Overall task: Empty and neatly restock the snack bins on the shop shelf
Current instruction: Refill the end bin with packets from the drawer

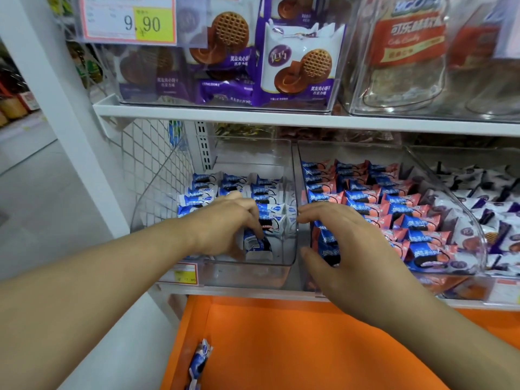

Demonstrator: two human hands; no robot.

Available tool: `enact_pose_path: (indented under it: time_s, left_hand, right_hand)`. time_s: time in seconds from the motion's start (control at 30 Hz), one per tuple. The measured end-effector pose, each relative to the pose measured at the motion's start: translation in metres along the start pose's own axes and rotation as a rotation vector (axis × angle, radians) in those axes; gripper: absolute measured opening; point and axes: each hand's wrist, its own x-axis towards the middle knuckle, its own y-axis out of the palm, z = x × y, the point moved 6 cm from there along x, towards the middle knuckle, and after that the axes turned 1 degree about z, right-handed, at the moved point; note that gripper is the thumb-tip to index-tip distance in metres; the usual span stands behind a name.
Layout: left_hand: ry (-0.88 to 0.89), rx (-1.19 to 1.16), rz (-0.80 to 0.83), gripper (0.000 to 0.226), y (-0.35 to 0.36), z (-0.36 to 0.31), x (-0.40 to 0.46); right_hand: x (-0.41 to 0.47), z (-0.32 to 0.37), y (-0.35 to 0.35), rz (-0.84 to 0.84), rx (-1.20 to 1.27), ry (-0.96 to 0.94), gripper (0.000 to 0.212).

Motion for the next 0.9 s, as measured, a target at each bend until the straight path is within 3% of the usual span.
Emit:
enact_pose_path:
  time_s: [0.23, 0.47, 0.57, 0.77, 0.9]
  left_hand:
    - [0.056, 0.008, -0.133, 0.032, -0.002, -0.009, 0.01]
    - [-0.09, -0.026, -0.305, 0.013, -0.007, -0.011, 0.025]
    - [-0.078, -0.11, -0.278, 0.005, -0.003, -0.007, 0.025]
    - [-0.109, -0.119, -0.162, 0.038, -0.004, 0.004, 0.013]
    - [-0.194, -0.309, -0.279, 0.025, -0.019, 0.006, -0.006]
  right_hand:
    - [0.001, -0.002, -0.001, 0.005, 0.007, 0.0, 0.044]
    - [0.001, 0.0, -0.001, 0.007, 0.008, 0.002, 0.043]
    - [0.0, -0.001, 0.0, 0.014, 0.007, -0.001, 0.043]
    - [0.001, -0.003, 0.0, 0.003, 0.022, -0.008, 0.044]
    - [0.0, -0.004, 0.001, -0.001, 0.019, -0.017, 0.043]
